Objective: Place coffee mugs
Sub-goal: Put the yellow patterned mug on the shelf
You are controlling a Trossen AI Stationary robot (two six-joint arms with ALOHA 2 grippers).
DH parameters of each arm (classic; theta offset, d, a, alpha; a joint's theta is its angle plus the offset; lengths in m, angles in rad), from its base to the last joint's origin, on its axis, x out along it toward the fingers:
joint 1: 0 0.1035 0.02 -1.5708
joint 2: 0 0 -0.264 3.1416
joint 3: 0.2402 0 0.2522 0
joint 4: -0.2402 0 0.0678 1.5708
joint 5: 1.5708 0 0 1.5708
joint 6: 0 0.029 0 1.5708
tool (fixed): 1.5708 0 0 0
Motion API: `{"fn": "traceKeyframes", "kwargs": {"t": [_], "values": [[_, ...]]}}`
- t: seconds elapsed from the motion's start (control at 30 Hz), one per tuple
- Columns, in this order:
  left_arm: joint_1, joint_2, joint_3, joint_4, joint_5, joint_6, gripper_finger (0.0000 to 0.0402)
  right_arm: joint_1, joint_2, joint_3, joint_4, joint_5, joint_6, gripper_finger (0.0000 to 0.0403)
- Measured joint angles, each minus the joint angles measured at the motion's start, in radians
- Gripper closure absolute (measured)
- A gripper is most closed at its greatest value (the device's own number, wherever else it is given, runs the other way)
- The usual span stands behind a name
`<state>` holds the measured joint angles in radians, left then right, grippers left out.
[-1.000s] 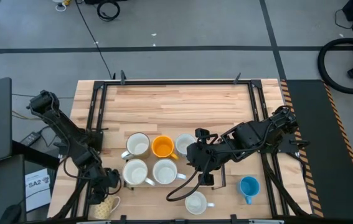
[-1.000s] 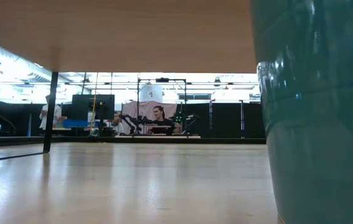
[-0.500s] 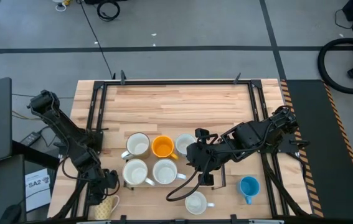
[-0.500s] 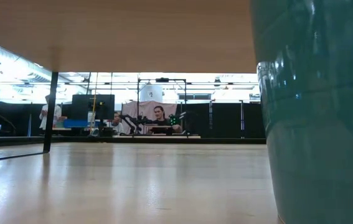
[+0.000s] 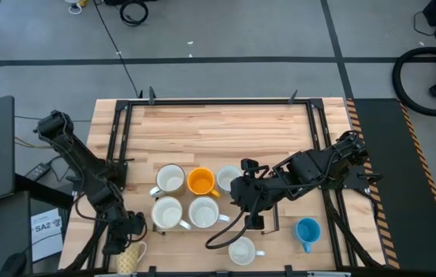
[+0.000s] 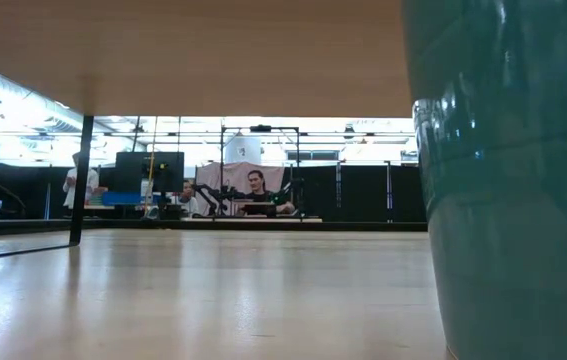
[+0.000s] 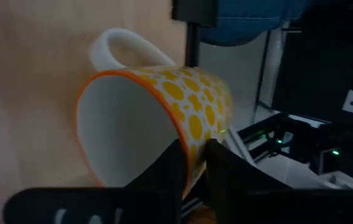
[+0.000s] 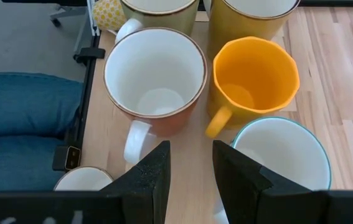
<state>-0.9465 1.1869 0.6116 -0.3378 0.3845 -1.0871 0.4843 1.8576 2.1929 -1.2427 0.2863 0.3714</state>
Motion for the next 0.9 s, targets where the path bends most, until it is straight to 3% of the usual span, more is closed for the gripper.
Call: {"fn": "traceKeyframes", "kwargs": {"t": [0.67, 0.9], "values": [[0.0, -0.021, -0.003, 0.03, 0.039, -0.007, 0.0354, 0.0, 0.0, 0.0, -0.001, 0.0, 0.0, 0.0278], [-0.001, -0.029, -0.002, 0.041, 0.052, -0.009, 0.0376, 0.0, 0.0, 0.0, 0.0, 0.0, 0.0, 0.0278]]}}
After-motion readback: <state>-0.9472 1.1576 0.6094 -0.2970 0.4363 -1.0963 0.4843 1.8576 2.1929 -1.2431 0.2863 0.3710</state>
